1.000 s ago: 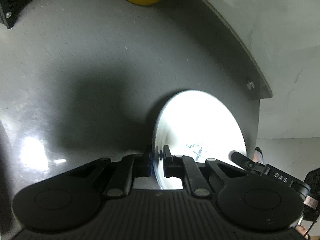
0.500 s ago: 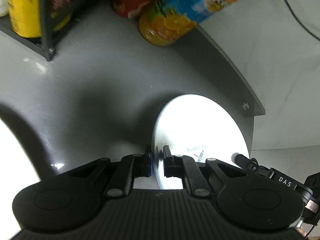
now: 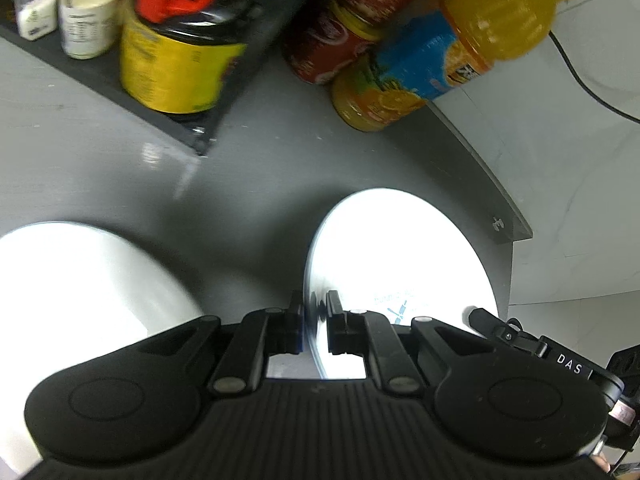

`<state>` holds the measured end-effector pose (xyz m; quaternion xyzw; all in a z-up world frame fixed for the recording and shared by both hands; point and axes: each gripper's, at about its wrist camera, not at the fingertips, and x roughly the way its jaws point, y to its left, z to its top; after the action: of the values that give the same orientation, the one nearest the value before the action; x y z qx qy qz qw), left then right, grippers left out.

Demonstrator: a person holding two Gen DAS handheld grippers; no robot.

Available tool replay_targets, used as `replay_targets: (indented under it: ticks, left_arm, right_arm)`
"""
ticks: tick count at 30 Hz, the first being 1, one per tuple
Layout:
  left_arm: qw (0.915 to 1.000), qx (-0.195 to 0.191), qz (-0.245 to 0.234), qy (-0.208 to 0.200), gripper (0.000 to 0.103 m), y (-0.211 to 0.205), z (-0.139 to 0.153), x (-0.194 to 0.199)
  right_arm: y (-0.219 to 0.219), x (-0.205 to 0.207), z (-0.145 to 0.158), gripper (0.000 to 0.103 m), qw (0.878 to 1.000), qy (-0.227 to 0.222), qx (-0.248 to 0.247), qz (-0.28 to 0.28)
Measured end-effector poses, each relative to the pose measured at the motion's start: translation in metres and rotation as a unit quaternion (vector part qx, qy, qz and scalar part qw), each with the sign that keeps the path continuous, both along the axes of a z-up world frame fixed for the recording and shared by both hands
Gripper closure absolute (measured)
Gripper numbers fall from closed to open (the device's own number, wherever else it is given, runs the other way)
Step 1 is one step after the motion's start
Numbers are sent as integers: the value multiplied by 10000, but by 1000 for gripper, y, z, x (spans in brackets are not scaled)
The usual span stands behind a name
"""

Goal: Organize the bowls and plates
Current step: 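Lift the X-logo plate with both grippers and carry it over the plate stack, then lower the X-logo plate onto the 'Sweet' plate and open both grippers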

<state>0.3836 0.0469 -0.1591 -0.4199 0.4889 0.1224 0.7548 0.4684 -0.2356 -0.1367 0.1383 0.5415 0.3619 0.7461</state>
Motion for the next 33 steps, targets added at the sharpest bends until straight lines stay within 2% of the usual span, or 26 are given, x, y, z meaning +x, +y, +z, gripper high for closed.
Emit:
replay_targets:
  ticks: [14,33]
  left_arm:
    - [9997,21,193,148,95,38,-2,-64]
    - [9988,-149,337,308,91,62,-27,-120]
  right_arm:
    - [40,-56,2,98,9997,52,-47,224]
    - [77,-104,6,98,9974,-80,-398,595]
